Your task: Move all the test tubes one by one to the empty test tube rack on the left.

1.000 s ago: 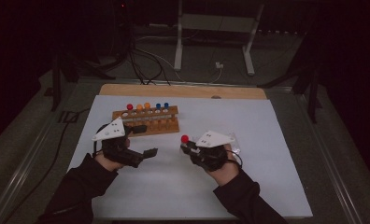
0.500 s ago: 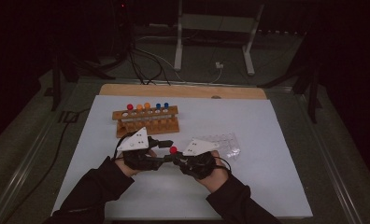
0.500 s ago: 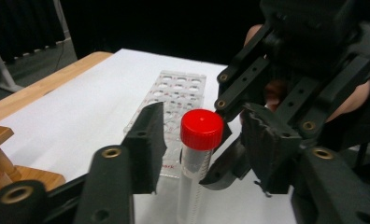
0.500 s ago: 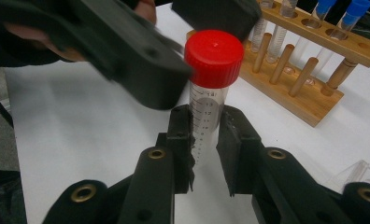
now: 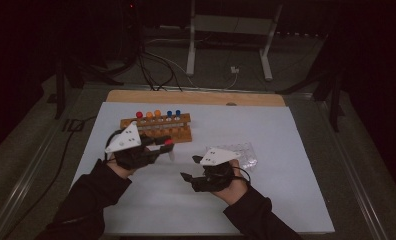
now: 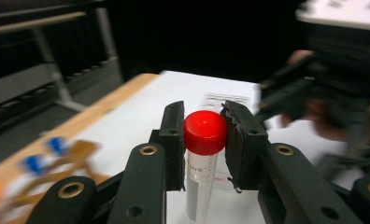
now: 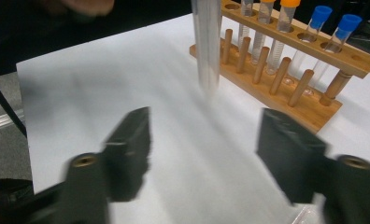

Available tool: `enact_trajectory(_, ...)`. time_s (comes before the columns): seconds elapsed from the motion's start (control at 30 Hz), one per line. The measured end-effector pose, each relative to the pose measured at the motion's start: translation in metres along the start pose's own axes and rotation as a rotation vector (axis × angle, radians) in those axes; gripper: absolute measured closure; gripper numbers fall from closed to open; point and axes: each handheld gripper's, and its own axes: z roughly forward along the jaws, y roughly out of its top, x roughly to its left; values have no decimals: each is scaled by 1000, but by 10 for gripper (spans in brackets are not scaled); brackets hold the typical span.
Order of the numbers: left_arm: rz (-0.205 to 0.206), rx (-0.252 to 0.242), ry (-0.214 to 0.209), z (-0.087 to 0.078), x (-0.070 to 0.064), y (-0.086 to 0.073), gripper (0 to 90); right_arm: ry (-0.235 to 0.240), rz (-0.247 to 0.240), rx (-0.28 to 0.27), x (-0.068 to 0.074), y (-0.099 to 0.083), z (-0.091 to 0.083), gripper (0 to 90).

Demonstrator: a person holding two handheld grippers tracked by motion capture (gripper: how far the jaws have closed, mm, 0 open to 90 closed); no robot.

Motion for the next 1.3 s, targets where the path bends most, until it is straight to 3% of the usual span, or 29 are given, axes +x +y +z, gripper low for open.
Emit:
enact_trajectory(0.13, -12, 3, 111, -19, 26, 6, 717, -24, 7, -8, -1, 1, -2, 122)
enact_trajectory(0.23, -27, 2, 184, -34, 44, 10, 717, 15, 8, -8, -3, 0, -3, 7)
enact_trajectory(0.37, -46, 8, 277, -48, 69, 12, 717, 28, 22, -31, -4, 0, -6, 0)
enact_trajectory(0.53, -90, -8, 373, -52, 94, -1, 717, 19, -7, -52, -1, 2, -10, 0)
enact_trajectory(0.73, -168, -20, 412, -39, 118, -22, 717, 10, -12, -45, -2, 0, -9, 0)
enact_trajectory(0.83, -173, -12, 428, -28, 123, -32, 717, 9, -5, -42, -5, -2, -10, 0)
enact_trajectory(1.0, -185, 39, 456, -15, 127, -49, 717, 13, -4, -43, -6, -4, -11, 0)
enact_trajectory(1.3, -197, 142, 434, -2, 125, -76, 716, 10, 8, -51, -10, -4, -13, 0)
